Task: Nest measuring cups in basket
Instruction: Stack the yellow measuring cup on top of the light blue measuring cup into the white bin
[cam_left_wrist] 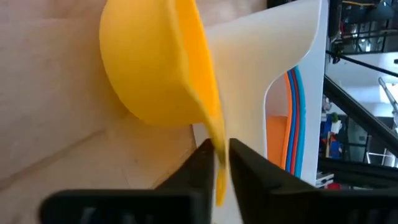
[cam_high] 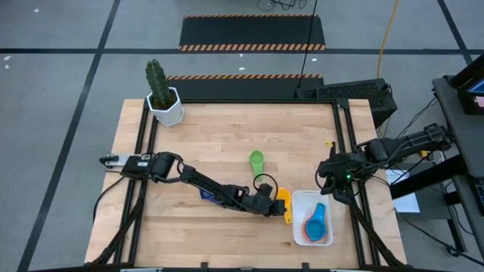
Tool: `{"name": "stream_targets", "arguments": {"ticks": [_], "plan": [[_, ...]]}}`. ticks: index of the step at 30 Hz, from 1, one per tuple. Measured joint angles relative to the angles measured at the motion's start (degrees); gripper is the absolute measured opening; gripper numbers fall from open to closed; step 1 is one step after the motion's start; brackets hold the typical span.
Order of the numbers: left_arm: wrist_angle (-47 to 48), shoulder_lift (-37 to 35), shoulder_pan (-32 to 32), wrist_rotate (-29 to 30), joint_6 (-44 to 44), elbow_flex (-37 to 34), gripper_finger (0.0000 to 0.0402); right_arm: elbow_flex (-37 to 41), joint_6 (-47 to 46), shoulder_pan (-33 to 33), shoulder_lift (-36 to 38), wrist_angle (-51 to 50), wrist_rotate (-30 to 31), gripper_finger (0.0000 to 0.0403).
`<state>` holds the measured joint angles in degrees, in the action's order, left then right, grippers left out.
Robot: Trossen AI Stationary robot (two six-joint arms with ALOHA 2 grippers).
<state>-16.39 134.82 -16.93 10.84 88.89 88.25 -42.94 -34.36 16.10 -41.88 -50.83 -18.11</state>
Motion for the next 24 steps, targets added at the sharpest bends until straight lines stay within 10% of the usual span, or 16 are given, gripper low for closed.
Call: {"name": "stream_targets", "arguments": {"ticks": [24], "plan": [[10.21,-4.74,1.20,2.59,-8.17,-0.46,0.0005,0.00,-8.48,0.00,3.52,0.65,0.20,0.0000]]}}
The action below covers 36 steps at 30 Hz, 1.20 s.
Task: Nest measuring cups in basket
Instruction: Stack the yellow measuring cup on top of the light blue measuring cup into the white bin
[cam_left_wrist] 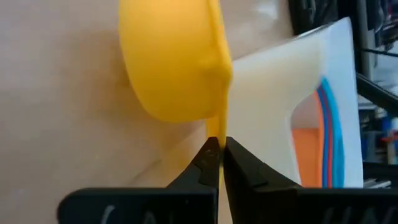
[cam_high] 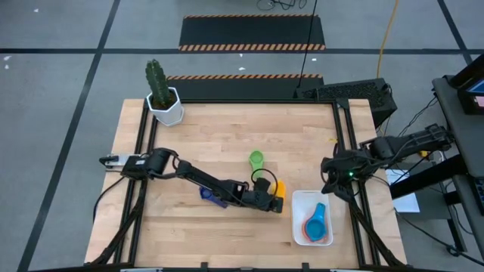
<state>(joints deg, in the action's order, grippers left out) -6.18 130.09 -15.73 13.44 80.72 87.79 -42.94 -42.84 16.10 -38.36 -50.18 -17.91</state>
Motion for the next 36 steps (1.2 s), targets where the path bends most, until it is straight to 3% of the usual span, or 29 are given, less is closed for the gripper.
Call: {"name": "stream_targets", "arguments": {"ticks": [6,11,24,30,36], "plan": [[7.17,-5.80,1.56,-0.07,-5.82,0.00,0.0005,0.00,-3.30,0.00,0.23,4.05,2.27,0.0000],[8.77,-10.93,3.50,-0.06,-12.44,0.08,0.0005,0.00,-8.11,-0.02,-0.01,10.80,7.61,0.0000],[5.56,-27.68,10.30,0.17,-30.30,0.26,0.0005,0.00,-16.71,-0.02,-1.27,40.93,24.73,0.0004],[-2.56,-31.65,12.05,0.21,-34.47,0.31,0.0005,0.02,-13.92,-0.02,-2.20,56.11,31.70,0.0034],[-12.86,-32.61,12.24,0.81,-35.19,0.28,0.0005,0.02,-11.49,0.00,-4.06,64.55,33.09,0.0076]]}}
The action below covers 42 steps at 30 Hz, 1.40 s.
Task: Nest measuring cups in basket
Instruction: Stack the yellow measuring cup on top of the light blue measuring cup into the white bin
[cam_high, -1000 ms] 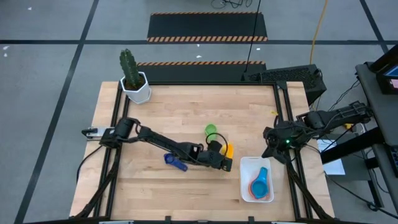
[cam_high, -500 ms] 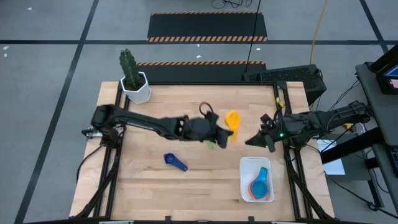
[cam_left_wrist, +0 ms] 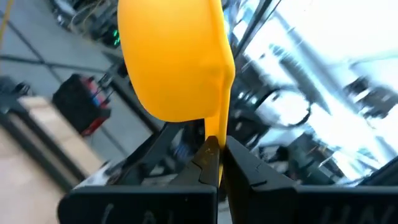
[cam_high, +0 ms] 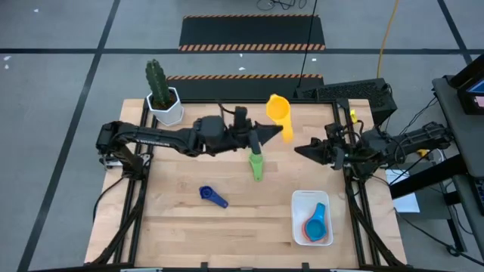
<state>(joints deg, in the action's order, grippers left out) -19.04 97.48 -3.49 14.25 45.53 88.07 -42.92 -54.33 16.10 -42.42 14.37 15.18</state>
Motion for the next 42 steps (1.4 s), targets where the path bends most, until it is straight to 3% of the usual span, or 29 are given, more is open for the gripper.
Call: {"name": "stream_targets", "arguments": {"ticks": [7,16,30,42], "plan": [[-6.71,0.19,-0.51,2.28,-0.07,0.00,0.0006,0.00,3.33,0.00,-3.25,7.74,2.45,0.0113],[-7.13,0.39,-1.77,4.84,-0.25,0.02,0.0007,0.00,7.72,-0.58,-5.84,15.80,2.81,0.0132],[-15.11,4.22,-2.27,8.53,0.08,0.02,0.0004,-0.02,8.32,-5.43,-5.74,18.08,2.57,0.0133],[-22.28,4.68,0.08,8.75,-2.12,0.02,0.0009,-0.04,2.54,-6.48,-5.77,16.71,0.07,0.0132]]}}
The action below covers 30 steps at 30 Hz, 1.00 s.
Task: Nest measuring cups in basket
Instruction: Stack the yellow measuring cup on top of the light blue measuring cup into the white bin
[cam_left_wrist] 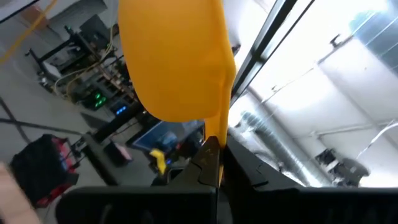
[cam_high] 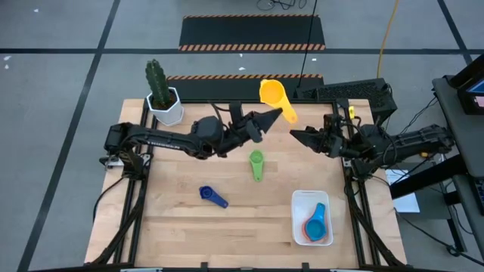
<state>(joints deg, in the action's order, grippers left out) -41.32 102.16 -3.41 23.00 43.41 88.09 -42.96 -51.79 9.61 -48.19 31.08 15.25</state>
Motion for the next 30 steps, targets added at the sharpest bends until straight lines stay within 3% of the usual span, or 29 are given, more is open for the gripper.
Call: {"name": "stream_targets", "arguments": {"ticks": [21,30], "plan": [[2.62,-0.06,-0.43,-0.46,0.56,0.00,0.0007,0.00,2.09,-6.28,0.03,3.59,-0.31,0.0131],[3.68,-0.04,-0.28,0.42,-1.68,0.00,0.0014,0.00,1.70,-7.02,0.02,4.29,-0.77,0.0086]]}}
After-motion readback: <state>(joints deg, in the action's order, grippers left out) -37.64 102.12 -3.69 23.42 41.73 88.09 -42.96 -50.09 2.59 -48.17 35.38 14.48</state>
